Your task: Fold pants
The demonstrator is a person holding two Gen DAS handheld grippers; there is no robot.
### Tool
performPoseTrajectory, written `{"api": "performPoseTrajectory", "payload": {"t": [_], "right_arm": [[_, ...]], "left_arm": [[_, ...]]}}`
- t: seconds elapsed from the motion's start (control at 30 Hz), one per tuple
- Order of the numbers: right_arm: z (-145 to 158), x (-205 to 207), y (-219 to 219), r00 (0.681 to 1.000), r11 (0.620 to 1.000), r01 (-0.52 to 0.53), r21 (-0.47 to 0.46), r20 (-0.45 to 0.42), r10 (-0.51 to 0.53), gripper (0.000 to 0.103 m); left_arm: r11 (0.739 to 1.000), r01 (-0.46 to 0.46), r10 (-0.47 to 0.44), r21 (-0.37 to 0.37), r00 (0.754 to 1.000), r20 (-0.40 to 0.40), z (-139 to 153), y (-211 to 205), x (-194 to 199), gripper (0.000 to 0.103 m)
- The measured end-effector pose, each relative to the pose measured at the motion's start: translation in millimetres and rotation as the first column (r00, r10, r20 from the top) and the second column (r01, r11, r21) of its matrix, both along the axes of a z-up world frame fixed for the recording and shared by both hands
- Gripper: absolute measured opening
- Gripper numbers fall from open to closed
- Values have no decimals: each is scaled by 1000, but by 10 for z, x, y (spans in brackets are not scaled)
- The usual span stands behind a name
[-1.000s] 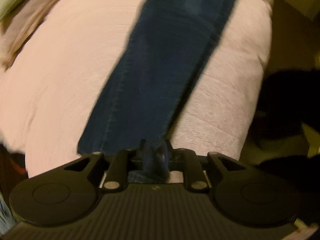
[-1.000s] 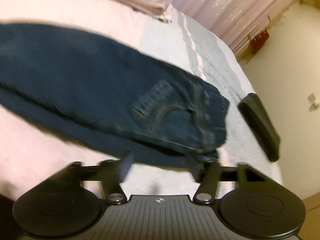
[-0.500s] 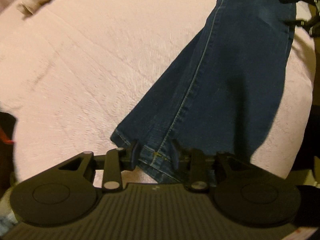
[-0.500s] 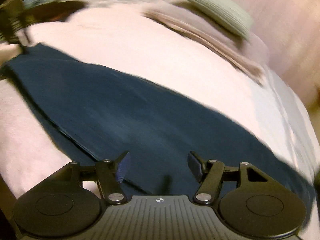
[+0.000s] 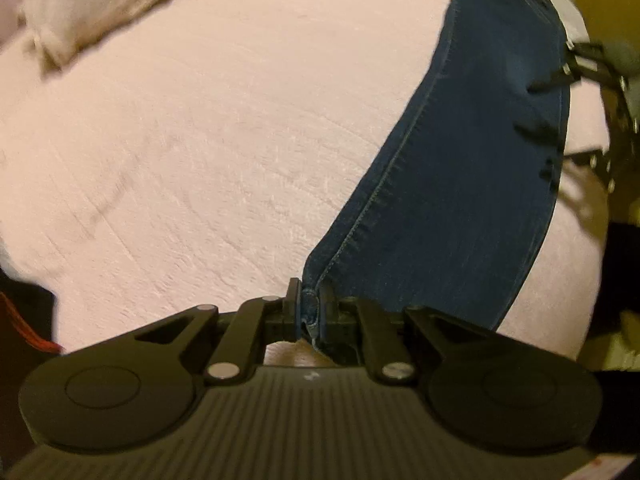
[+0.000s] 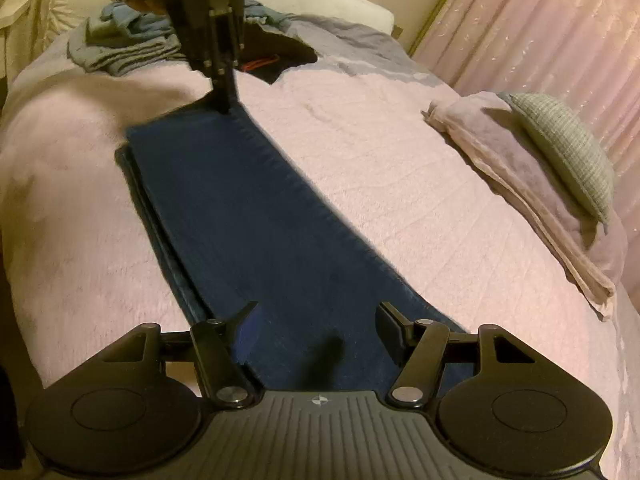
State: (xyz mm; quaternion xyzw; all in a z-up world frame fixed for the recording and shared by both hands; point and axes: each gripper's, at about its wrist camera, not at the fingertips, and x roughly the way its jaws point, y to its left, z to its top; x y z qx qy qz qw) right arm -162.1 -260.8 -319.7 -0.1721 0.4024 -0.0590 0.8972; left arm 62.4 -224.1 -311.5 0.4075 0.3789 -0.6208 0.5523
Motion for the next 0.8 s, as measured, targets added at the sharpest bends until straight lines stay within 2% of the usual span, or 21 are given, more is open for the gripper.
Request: {"api": "performPoseTrajectory", "payload": {"t": [0.13,0.23,0.33,0.4,0.47,0.53,0.63,0.7,0.8], "right_arm": [[-12,28,-41,999,1000,29,4,-17,-29,59],[13,-32,-151,996,996,88,14,-30,-87,59],[54,-141,-278,986,986,164,19,-37,-163,59],[71,-220,-348,974,974,226,29,-44,-224,59],[86,-329,-467,945,943,325,76,-60,-321,59],[109,-469,-624,899,891,438,122,-77,-431,59],[216,-779,-882,812,798,583,154,-86,-577,59],[314,-1094,-1120,727,706,684,186,-88,-681,59],[488,-1668,-1519,568,542,811,222,-77,-819,59]], "left_arm": [[999,2,-3,52,1000,16,-233,-11,-5,15],[999,-34,32,32,998,61,-177,80,-9,26],[1000,-6,5,4,985,174,-18,271,-120,23],[1000,26,-25,-2,982,187,72,360,-251,23],[998,68,-64,-17,980,189,123,429,-464,25],[997,80,-77,-16,987,142,88,415,-653,26],[994,112,-109,-11,985,136,81,329,-865,26],[992,120,-114,-26,980,162,144,164,-1011,26],[982,179,-164,-59,966,197,304,-107,-1264,28]]}}
